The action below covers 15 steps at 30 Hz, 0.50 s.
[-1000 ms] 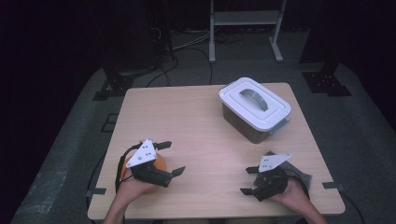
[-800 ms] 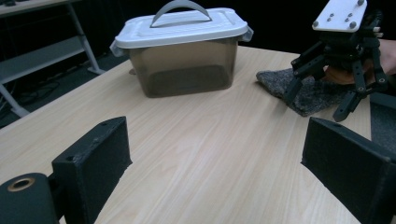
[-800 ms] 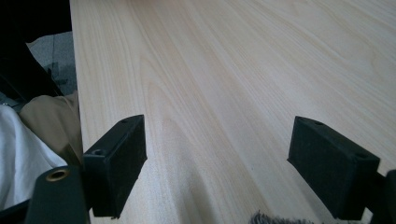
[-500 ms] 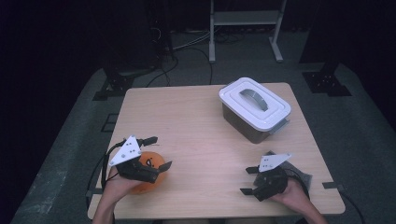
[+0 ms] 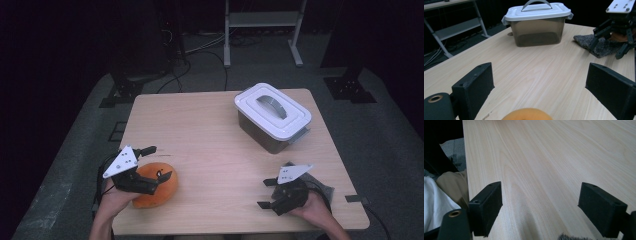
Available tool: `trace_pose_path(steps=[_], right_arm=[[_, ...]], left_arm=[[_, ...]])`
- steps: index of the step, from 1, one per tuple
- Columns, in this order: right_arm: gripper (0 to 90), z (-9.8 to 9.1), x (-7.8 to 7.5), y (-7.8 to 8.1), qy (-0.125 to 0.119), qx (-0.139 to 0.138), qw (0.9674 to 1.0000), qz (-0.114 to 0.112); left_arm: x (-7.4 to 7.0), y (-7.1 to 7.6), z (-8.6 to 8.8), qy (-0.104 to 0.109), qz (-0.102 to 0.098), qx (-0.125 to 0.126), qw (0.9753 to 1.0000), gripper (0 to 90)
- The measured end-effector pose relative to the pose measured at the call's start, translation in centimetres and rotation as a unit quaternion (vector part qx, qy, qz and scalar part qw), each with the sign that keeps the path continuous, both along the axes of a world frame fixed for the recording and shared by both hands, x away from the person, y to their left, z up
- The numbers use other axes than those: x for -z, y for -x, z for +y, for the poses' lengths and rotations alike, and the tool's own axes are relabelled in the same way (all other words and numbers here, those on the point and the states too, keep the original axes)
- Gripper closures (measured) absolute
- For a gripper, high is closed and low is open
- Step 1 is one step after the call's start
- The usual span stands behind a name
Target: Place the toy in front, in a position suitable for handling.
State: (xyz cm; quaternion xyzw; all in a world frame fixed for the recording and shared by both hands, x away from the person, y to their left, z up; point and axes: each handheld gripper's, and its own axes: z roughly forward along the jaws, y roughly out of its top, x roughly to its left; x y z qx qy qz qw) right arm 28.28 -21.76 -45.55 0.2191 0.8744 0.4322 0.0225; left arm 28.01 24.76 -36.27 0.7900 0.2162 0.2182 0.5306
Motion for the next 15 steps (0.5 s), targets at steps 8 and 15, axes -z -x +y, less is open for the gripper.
trace_pose_path(steps=[8,15], right_arm=[[17.9,0.0,0.0,0.0,0.001,0.0,1.0,-0.002],[17.9,0.0,0.0,0.0,0.001,0.0,1.0,-0.003]], left_arm=[[0.9,-0.1,1.8,0.0,0.009,-0.008,0.9999,7.1],[2.1,-0.4,3.5,-0.001,0.024,-0.016,0.9996,7.1]])
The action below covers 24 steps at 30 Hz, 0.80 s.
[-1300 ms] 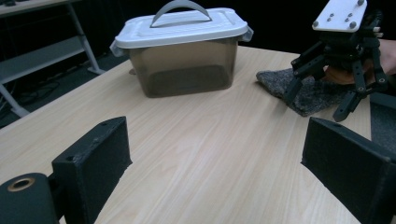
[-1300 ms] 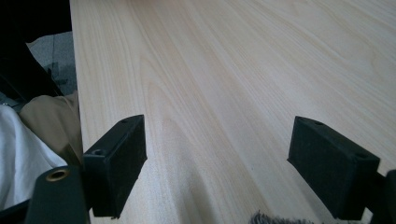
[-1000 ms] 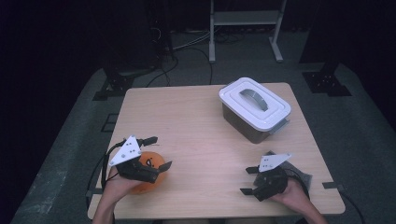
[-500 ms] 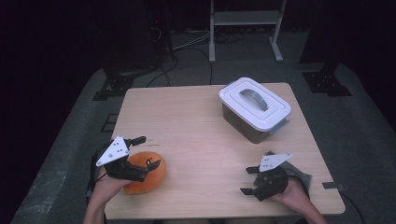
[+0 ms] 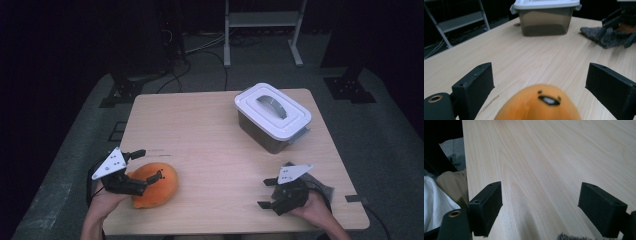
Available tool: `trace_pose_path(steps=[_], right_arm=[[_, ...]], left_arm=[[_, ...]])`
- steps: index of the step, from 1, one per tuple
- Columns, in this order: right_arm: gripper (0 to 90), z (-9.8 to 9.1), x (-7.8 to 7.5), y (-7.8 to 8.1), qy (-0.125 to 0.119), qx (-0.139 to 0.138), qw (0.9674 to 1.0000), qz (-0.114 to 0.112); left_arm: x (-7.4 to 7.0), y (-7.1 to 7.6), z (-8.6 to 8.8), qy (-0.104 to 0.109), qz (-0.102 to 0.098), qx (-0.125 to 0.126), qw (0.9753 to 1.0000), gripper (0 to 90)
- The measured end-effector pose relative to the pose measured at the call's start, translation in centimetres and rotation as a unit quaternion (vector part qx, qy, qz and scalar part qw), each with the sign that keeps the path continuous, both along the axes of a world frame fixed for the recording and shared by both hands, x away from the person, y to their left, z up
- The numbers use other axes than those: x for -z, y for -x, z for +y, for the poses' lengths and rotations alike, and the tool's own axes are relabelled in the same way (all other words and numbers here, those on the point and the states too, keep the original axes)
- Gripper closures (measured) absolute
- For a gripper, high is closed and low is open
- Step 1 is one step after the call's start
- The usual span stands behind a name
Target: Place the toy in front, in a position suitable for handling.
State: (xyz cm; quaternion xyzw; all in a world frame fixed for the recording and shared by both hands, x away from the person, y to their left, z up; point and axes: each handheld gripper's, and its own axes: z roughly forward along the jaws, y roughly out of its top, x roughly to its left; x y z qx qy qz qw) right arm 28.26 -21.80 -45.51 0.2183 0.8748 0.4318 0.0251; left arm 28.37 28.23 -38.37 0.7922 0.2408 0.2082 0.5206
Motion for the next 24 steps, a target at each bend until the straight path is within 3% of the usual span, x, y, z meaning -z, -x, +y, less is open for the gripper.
trace_pose_path(steps=[4,7,24], right_arm=[[17.9,-0.1,-0.1,0.0,-0.001,0.001,1.0,-0.002],[17.9,-0.1,-0.1,0.0,0.0,0.001,1.0,-0.002],[17.9,-0.2,-0.1,0.1,-0.001,0.0,1.0,-0.003]], left_arm=[[1.0,0.0,1.2,-0.01,0.017,-0.005,0.9998,7.2],[1.6,0.0,1.9,-0.006,0.022,-0.006,0.9997,10.7],[3.7,-0.4,2.6,-0.007,0.059,0.026,0.9979,26.0]])
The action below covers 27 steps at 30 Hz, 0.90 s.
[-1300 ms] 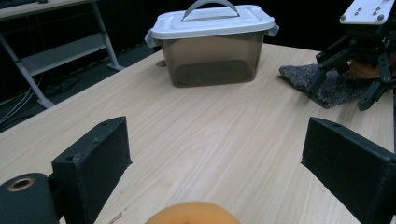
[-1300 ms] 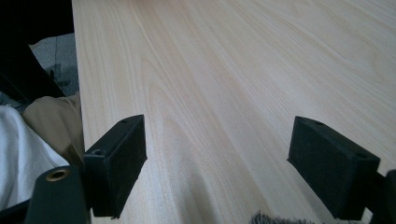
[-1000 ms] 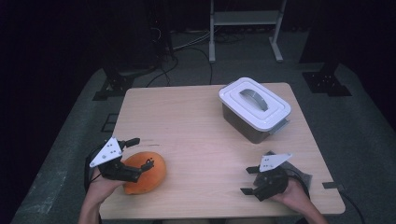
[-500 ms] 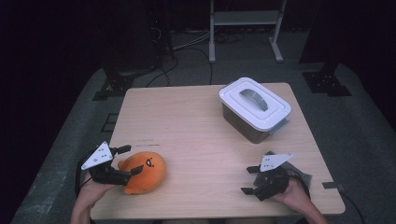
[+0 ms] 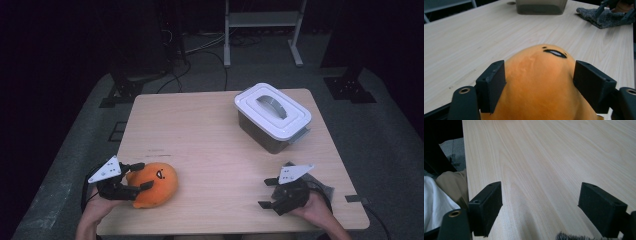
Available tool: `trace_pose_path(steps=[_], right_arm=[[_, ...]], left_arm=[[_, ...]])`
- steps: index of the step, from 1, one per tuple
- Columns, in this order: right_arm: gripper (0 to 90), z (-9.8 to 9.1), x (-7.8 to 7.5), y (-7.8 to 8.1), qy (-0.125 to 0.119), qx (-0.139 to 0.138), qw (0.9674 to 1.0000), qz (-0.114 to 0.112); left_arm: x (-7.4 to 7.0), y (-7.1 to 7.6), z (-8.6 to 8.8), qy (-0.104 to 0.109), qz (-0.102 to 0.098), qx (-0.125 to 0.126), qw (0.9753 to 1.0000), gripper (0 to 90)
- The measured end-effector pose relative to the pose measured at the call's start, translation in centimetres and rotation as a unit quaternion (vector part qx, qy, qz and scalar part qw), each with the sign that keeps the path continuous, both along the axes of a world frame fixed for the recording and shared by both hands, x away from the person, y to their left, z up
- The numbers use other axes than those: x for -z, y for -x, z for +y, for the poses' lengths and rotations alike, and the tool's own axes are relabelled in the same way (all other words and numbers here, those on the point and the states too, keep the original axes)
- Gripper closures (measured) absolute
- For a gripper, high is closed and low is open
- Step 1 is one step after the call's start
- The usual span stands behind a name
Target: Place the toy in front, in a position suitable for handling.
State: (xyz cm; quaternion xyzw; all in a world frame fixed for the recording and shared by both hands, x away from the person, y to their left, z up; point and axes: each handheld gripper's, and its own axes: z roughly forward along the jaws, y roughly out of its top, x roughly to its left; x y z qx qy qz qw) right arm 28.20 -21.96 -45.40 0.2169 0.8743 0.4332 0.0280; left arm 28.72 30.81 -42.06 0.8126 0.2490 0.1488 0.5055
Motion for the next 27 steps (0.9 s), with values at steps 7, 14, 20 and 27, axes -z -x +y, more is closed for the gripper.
trace_pose_path(steps=[7,14,20,27], right_arm=[[17.9,0.04,0.01,0.02,0.001,-0.001,1.0,-0.001],[17.9,0.05,-0.03,0.09,0.001,-0.001,1.0,0.0],[17.9,0.08,0.01,0.08,0.002,-0.004,1.0,-0.002],[17.9,0.1,0.03,0.08,0.002,-0.005,1.0,-0.002]], left_arm=[[0.67,-0.1,-0.24,-0.015,-0.002,-0.002,0.9999,35.4],[0.83,-0.1,-0.4,-0.025,-0.004,-0.006,0.9997,47.6],[0.91,-0.26,-0.33,-0.024,0.003,-0.011,0.9997,54.0],[0.83,-0.4,-0.25,-0.025,0.003,-0.01,0.9996,62.4]])
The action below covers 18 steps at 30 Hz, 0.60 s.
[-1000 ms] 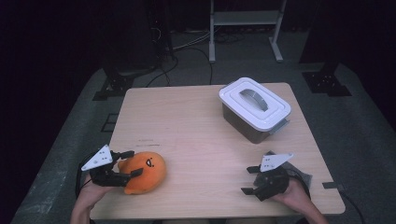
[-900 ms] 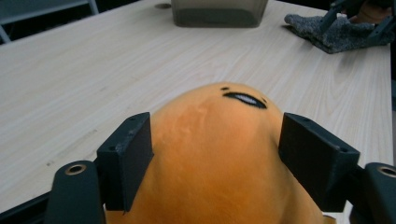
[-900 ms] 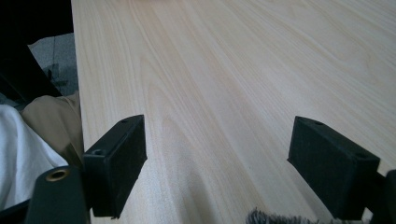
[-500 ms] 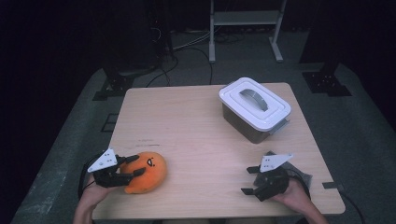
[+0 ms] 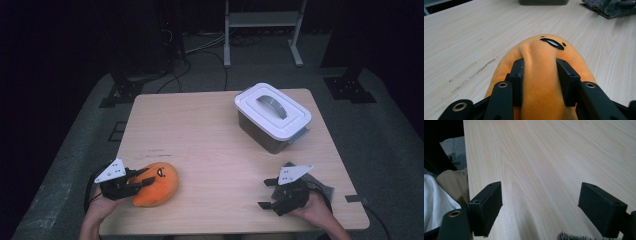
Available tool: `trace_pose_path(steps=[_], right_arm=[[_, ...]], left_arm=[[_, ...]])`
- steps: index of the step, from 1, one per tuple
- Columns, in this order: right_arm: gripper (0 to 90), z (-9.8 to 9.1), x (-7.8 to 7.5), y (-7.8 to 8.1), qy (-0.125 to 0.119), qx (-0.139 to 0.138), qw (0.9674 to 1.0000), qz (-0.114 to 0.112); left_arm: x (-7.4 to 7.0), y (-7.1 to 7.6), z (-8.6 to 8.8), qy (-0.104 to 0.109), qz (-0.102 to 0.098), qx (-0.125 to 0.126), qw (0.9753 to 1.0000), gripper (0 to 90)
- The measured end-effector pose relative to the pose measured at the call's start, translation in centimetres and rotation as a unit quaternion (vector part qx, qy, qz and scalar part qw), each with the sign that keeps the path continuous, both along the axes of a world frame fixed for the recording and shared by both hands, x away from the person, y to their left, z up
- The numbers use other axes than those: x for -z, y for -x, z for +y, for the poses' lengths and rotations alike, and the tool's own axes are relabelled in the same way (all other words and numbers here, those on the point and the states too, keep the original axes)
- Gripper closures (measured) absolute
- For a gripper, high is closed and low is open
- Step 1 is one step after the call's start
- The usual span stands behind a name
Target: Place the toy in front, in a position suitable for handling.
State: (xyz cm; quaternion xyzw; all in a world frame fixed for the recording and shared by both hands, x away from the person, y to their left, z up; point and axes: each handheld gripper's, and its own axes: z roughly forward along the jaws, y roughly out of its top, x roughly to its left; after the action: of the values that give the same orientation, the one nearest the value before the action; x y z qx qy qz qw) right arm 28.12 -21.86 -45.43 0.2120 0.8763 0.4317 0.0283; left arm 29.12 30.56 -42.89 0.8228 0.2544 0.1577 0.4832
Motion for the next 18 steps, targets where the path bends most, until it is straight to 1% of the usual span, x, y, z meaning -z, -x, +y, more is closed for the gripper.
trace_pose_path(steps=[5,6,11,18], right_arm=[[17.9,-0.06,-0.05,0.02,-0.001,0.001,1.0,0.0],[17.9,-0.08,-0.05,0.01,-0.002,0.001,1.0,0.0],[17.9,-0.2,-0.05,-0.03,-0.005,0.002,1.0,0.0],[17.9,-0.19,-0.05,-0.04,-0.005,0.001,1.0,0.001]], left_arm=[[-0.27,-0.09,-0.05,0.004,0.003,-0.001,1.0,64.6],[-0.33,-0.14,-0.04,0.009,0.005,-0.006,0.9999,64.5],[-0.59,-0.21,-0.09,0.013,0.006,-0.008,0.9999,64.9],[-0.85,-0.14,-0.28,0.016,0.002,-0.003,0.9999,67.6]])
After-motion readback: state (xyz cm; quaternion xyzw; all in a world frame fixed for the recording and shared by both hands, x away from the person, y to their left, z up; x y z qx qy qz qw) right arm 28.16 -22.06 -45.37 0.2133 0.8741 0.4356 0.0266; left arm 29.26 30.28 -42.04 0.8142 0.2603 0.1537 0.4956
